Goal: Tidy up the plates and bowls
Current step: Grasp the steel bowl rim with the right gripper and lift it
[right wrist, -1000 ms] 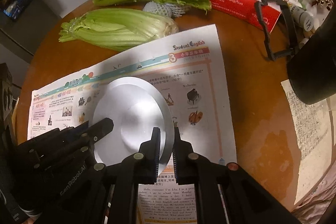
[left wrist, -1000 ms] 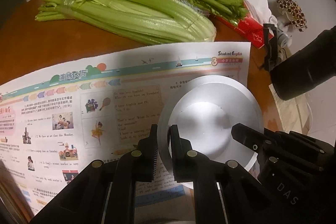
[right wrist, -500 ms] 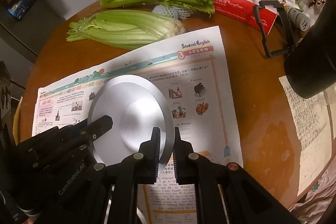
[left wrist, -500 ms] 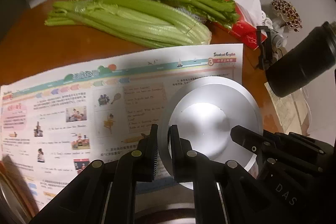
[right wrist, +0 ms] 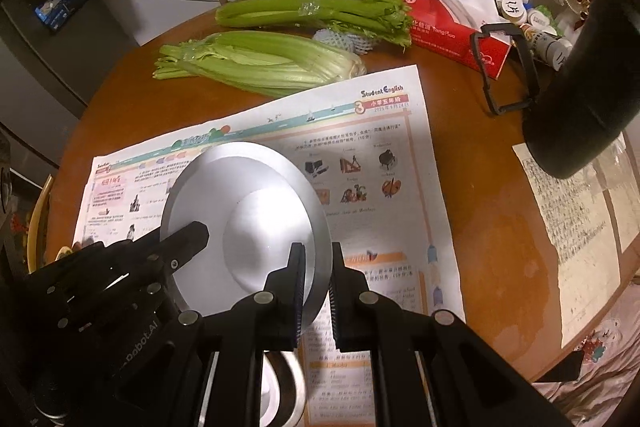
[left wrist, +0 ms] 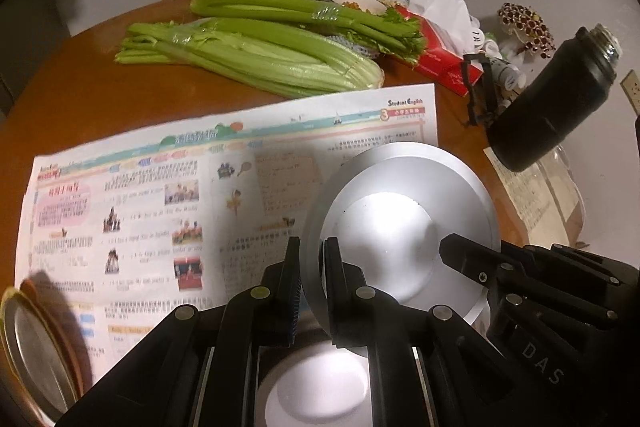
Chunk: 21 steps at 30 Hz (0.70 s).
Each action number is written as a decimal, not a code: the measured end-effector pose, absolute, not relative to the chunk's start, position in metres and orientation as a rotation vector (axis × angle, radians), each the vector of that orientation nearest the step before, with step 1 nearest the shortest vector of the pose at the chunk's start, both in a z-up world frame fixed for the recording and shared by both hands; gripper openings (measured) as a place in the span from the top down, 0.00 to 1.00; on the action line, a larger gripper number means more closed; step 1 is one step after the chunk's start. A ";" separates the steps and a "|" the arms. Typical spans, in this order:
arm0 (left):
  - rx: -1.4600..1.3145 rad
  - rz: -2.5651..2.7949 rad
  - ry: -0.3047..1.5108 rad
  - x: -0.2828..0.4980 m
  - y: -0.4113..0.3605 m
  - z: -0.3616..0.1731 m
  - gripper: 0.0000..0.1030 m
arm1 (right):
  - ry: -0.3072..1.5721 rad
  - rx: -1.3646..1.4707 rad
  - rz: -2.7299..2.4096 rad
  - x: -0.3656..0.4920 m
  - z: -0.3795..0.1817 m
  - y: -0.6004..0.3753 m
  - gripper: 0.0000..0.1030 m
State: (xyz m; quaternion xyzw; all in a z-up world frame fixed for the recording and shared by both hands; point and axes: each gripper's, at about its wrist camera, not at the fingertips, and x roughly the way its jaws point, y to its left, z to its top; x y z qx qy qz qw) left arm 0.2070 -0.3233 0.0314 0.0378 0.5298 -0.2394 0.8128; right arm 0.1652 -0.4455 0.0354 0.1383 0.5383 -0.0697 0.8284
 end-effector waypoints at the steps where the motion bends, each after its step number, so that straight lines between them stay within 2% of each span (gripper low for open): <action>1: 0.080 -0.512 1.129 0.203 -0.321 0.032 0.89 | 1.141 0.293 -0.144 0.161 0.037 -0.443 0.89; 21: 0.067 -0.507 1.093 0.134 -0.271 0.054 0.90 | 1.130 0.263 -0.110 0.097 0.053 -0.397 0.89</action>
